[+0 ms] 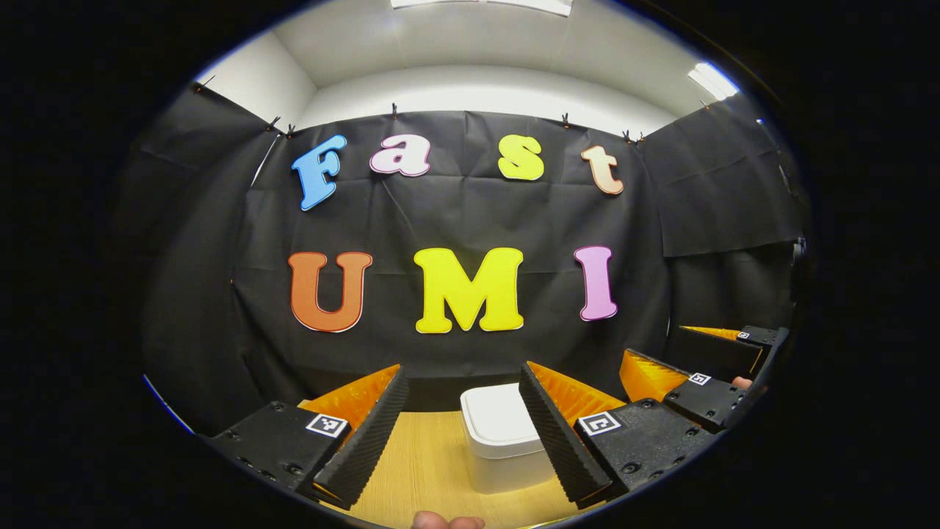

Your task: Press the lid of the desktop garbage bin to open it, pick up the crumpled paper on the desktop and throw it into the bin, then pick up the pop can on the desktop and drop it into the bin, and finally close the garbage bin lid.

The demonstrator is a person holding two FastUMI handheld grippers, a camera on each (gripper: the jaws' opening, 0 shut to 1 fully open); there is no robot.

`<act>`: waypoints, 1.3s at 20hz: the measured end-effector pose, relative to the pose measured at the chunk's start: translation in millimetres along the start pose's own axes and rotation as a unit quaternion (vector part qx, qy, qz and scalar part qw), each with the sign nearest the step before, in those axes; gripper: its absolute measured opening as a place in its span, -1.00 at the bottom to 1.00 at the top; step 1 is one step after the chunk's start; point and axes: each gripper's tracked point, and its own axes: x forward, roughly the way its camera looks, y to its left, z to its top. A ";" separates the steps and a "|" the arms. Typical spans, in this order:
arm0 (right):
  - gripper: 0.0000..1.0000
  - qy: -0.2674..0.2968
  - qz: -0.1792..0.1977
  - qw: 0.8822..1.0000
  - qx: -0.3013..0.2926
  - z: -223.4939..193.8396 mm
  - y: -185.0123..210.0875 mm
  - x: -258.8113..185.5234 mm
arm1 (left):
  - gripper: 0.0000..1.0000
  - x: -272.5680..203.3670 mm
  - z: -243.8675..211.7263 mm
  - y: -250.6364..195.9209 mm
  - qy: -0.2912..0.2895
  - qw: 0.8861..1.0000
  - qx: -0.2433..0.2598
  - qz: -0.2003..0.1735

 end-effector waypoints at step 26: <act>0.91 0.014 0.022 1.000 0.002 -16.7 -14.5 -1.9 | 0.96 -7.5 -16.8 -5.4 0.023 0.999 -0.014 0.045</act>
